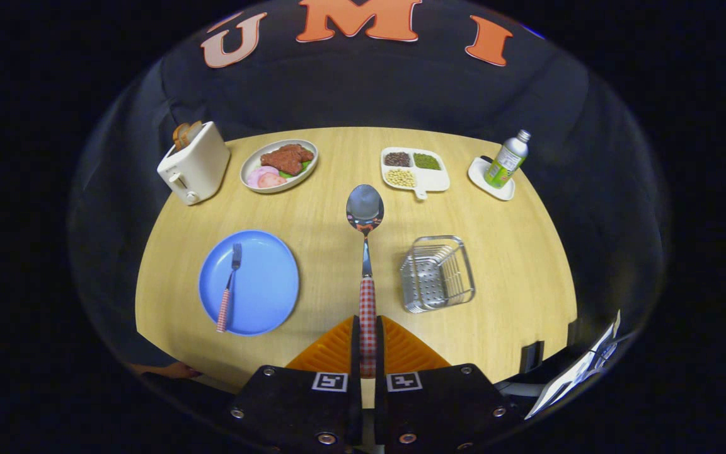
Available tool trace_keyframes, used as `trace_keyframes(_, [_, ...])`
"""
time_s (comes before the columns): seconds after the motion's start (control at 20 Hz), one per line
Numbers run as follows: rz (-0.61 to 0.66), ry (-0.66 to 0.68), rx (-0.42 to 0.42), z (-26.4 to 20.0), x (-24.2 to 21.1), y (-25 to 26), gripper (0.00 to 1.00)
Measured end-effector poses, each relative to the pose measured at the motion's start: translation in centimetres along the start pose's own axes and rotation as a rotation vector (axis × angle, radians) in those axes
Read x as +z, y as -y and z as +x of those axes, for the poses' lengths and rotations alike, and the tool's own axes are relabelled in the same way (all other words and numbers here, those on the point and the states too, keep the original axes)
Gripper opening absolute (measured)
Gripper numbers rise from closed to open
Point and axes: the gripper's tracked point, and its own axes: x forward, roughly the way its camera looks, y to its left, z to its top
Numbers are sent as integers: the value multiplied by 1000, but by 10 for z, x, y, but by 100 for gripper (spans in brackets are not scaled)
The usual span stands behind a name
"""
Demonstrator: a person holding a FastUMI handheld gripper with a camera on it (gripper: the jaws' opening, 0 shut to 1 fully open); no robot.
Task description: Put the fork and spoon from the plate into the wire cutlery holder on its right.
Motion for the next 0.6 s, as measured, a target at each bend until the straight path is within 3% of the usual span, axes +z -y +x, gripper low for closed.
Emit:
trace_keyframes(0.3, [-44, -129, -35, -4, -14, 57, 8])
trace_keyframes(0.6, [-138, -290, -20, 3, -30, 73, 9])
